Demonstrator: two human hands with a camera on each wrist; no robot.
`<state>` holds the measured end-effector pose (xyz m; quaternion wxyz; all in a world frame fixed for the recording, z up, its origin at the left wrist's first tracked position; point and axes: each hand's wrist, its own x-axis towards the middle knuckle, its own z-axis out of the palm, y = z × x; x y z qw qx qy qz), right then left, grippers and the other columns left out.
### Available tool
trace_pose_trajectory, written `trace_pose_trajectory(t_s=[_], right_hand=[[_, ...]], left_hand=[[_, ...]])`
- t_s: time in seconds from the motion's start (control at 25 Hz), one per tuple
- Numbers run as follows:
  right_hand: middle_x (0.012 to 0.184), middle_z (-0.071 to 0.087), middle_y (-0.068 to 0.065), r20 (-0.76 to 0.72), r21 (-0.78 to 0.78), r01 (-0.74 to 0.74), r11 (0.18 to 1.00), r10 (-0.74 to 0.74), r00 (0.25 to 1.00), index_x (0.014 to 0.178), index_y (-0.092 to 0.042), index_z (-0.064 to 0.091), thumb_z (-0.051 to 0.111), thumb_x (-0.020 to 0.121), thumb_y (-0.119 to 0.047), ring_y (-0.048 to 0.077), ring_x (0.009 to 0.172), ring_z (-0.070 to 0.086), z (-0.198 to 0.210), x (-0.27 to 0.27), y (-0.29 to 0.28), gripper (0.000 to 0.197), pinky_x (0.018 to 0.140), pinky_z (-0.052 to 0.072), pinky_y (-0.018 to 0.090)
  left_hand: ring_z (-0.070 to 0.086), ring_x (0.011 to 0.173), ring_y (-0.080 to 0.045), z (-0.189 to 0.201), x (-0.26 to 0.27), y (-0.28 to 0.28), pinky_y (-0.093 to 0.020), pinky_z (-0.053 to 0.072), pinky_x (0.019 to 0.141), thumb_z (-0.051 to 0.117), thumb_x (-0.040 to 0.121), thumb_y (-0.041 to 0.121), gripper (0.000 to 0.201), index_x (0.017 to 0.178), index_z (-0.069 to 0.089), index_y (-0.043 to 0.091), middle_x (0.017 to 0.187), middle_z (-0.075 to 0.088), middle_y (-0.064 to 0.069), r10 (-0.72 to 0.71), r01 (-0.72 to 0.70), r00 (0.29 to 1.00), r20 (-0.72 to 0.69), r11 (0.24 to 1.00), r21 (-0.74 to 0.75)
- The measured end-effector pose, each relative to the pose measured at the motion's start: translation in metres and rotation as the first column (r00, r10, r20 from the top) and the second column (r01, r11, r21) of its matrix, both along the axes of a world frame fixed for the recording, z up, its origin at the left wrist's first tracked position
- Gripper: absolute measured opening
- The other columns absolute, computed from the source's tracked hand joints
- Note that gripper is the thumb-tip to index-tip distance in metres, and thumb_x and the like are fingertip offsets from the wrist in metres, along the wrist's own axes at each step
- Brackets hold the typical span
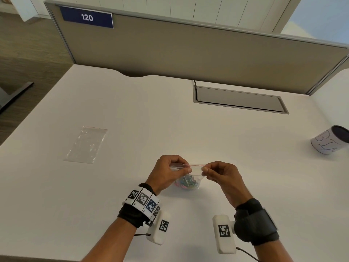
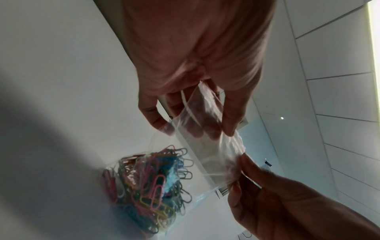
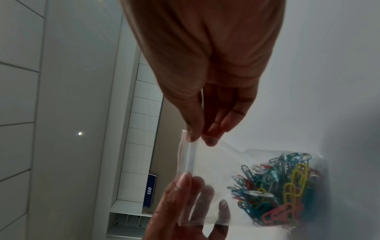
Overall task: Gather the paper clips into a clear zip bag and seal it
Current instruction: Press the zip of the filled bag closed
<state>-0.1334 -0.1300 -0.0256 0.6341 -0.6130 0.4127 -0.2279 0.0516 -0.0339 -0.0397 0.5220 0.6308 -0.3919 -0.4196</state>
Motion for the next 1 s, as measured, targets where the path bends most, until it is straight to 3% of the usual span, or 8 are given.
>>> trace_pose_trajectory(t_s=[0.12,0.2,0.36,0.68,1.0], right_hand=[[0.077,0.070,0.008,0.004,-0.059,-0.011,0.998,0.011,1.000,0.084,-0.005,0.070,0.068,0.085,-0.009,0.014,0.075,0.064,0.000,0.002,0.003,0.005,0.072,0.051,0.025],[0.076,0.068,0.005,-0.029,-0.123,-0.040,0.992,0.036,0.999,0.082,-0.006,0.068,0.065,0.086,-0.009,0.010,0.071,0.059,0.001,0.005,0.005,0.006,0.070,0.048,0.023],[0.078,0.071,0.002,-0.069,-0.198,-0.082,0.977,0.070,0.995,0.080,-0.012,0.068,0.065,0.087,-0.011,0.010,0.074,0.064,0.004,0.008,0.009,0.008,0.071,0.051,0.020],[0.083,0.074,0.005,-0.040,-0.182,-0.059,0.982,0.053,0.998,0.087,-0.011,0.070,0.069,0.085,-0.014,0.017,0.080,0.070,0.005,0.004,0.013,0.004,0.075,0.057,0.025],[0.071,0.068,-0.001,-0.152,-0.282,-0.039,0.959,-0.004,0.988,0.081,-0.013,0.068,0.063,0.089,-0.014,0.003,0.065,0.059,-0.002,0.006,0.014,0.010,0.064,0.049,0.016]], left_hand=[[0.069,0.080,-0.005,0.008,0.003,-0.002,-0.021,0.053,0.077,0.078,0.073,0.022,0.013,0.084,0.072,0.017,0.083,0.074,0.005,-0.045,0.044,0.980,0.195,0.999,0.010],[0.065,0.083,-0.002,0.015,0.003,-0.004,-0.024,0.050,0.082,0.076,0.073,0.031,0.017,0.088,0.071,0.025,0.086,0.073,0.011,-0.097,0.092,0.929,0.358,0.995,0.030],[0.057,0.088,-0.002,0.028,-0.004,-0.010,-0.035,0.030,0.094,0.067,0.078,0.043,0.016,0.089,0.068,0.032,0.088,0.067,0.016,-0.178,0.135,0.798,0.576,0.984,0.117],[0.051,0.093,-0.002,0.026,-0.015,-0.011,-0.040,0.021,0.098,0.053,0.088,0.039,0.015,0.089,0.063,0.028,0.093,0.066,0.014,-0.206,0.162,0.693,0.691,0.978,0.129],[0.050,0.093,-0.002,0.026,-0.015,-0.009,-0.036,0.020,0.093,0.062,0.083,0.043,0.015,0.093,0.064,0.032,0.095,0.065,0.016,-0.172,0.108,0.745,0.644,0.985,0.138]])
